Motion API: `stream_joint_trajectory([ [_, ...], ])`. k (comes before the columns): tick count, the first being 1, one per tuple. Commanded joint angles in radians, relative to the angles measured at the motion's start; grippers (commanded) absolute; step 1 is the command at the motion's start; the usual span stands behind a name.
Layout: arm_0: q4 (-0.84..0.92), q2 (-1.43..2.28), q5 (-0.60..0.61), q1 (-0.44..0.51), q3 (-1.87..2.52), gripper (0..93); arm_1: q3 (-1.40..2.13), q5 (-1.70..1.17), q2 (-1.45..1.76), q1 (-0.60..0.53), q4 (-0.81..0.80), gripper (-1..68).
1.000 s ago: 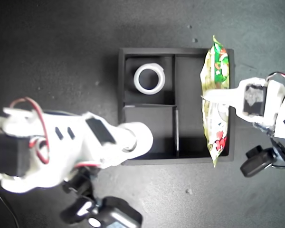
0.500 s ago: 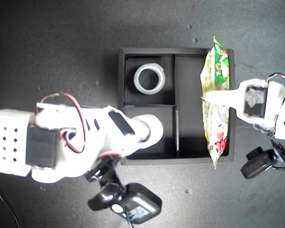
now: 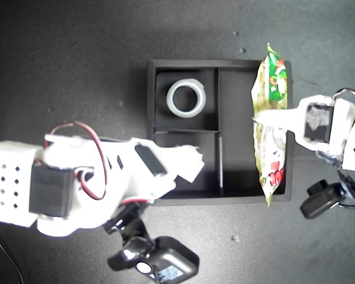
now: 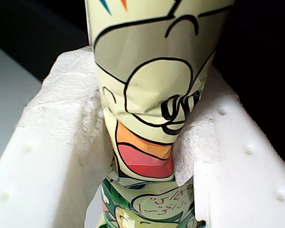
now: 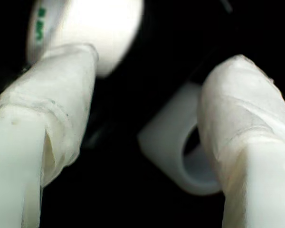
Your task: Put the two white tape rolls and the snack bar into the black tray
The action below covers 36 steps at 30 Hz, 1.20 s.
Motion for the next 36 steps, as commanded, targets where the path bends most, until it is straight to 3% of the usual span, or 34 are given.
stream_joint_trajectory([
  [1, 0.008, 0.041, -0.011, 0.011, -0.054, 16.1, -0.021, -0.002, 0.008, 0.008, 0.009, 0.0],
  [5, 0.015, 0.048, -0.015, 0.014, -0.051, 16.0, -0.026, -0.003, 0.008, 0.009, 0.015, 2.1],
  [8, 0.032, 0.066, -0.017, 0.011, -0.044, 16.0, -0.028, -0.003, 0.008, 0.011, 0.023, 12.5],
  [14, 0.143, 0.264, -0.031, -0.044, 0.057, 15.1, -0.026, -0.015, 0.008, 0.015, 0.094, 23.8],
  [16, 0.158, 0.374, -0.044, -0.067, 0.146, 13.0, -0.025, -0.017, 0.023, 0.025, 0.123, 22.3],
  [20, 0.161, 0.62, -0.1, -0.101, 0.414, 4.9, -0.144, 0.067, 0.043, 0.012, 0.321, 12.1],
  [23, 0.123, 0.824, -0.144, -0.115, 0.678, 1.2, -0.164, 0.287, 0.13, 0.008, 0.431, -0.1],
  [30, 0.051, 1.203, -0.209, -0.117, 1.144, 0.1, 0.075, 0.788, 0.476, 0.021, 0.565, -0.4],
  [36, 0.017, 1.371, -0.233, -0.118, 1.344, 0.1, 0.411, 1.094, 0.787, 0.038, 0.558, -0.5],
])
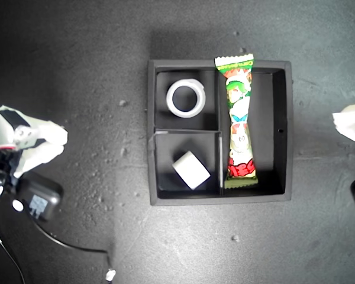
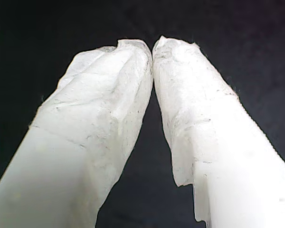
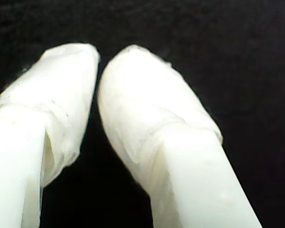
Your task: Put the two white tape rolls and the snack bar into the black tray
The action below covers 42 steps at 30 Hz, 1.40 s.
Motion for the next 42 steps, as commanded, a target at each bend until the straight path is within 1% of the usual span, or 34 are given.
stream_joint_trajectory([
  [1, -0.031, 0.075, -0.017, -0.006, 0.064, 0.1, 0.198, 0.164, 0.241, 0.02, -0.017, -0.5],
  [7, -0.067, 0.13, -0.031, -0.018, 0.192, 0.1, 0.623, 0.261, 0.68, 0.035, -0.051, -0.5],
  [10, -0.063, 0.265, -0.035, -0.02, 0.284, 0.1, 0.781, 0.295, 0.822, 0.035, -0.043, -0.5],
  [13, 0.003, 0.453, -0.058, -0.014, 0.376, 0.1, 0.899, 0.31, 0.943, 0.038, -0.021, -0.5],
  [16, 0.109, 0.623, -0.086, -0.002, 0.442, 0.1, 0.977, 0.311, 1.009, 0.038, 0.0, -0.5],
  [20, 0.146, 0.629, -0.121, 0.008, 0.471, 0.1, 1.062, 0.342, 1.052, 0.025, 0.018, -0.5],
  [24, 0.212, 0.629, -0.19, -0.009, 0.488, 0.1, 1.062, 0.339, 1.052, 0.012, 0.092, -0.2],
  [26, 0.304, 0.629, -0.281, -0.018, 0.488, 0.2, 1.062, 0.385, 1.052, -0.015, 0.117, 0.0],
  [27, 0.316, 0.629, -0.287, -0.011, 0.488, 0.2, 1.062, 0.416, 1.052, -0.034, 0.112, 0.0],
  [28, 0.318, 0.629, -0.244, -0.003, 0.488, 0.2, 1.062, 0.402, 1.052, -0.029, 0.114, 0.0],
  [30, 0.337, 0.629, -0.08, -0.017, 0.488, 0.2, 1.062, 0.342, 1.046, 0.04, 0.175, 0.0],
  [31, 0.354, 0.629, -0.063, -0.021, 0.488, 0.2, 1.062, 0.291, 1.042, 0.064, 0.176, 0.0],
  [36, 0.356, 0.629, -0.054, -0.014, 0.488, 0.2, 1.062, 0.16, 1.052, 0.095, 0.175, 0.0],
  [37, 0.356, 0.629, -0.071, -0.014, 0.488, 0.2, 1.062, 0.16, 1.052, 0.095, 0.175, 0.0],
  [42, 0.356, 0.629, -0.075, -0.012, 0.488, 0.2, 1.062, 0.16, 1.052, 0.077, 0.175, 0.0],
])
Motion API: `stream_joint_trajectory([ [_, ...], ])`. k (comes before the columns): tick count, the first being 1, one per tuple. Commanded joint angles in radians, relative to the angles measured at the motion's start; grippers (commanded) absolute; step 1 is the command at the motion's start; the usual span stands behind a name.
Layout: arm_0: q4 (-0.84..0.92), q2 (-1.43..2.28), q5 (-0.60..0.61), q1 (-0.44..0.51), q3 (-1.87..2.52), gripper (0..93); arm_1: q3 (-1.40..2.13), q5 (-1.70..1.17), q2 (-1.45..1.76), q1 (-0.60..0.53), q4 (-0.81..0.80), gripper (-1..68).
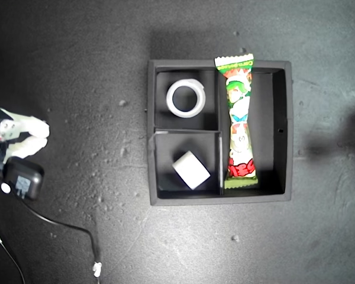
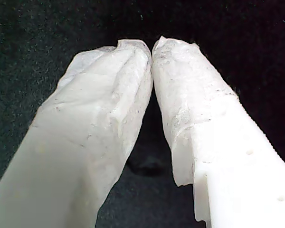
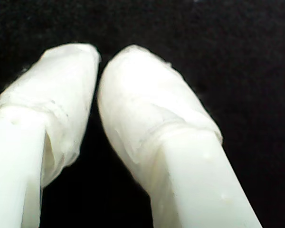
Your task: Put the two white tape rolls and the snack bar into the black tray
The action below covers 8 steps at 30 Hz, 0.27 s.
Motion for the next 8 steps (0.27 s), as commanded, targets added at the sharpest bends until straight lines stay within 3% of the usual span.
stream_joint_trajectory([
  [1, 0.034, 0.049, -0.003, -0.003, 0.057, 0.2, 0.012, -0.012, -0.006, -0.015, 0.012, 0.0],
  [8, 0.034, 0.049, -0.003, -0.003, 0.057, 0.2, 0.012, -0.012, -0.006, -0.025, 0.012, 0.0],
])
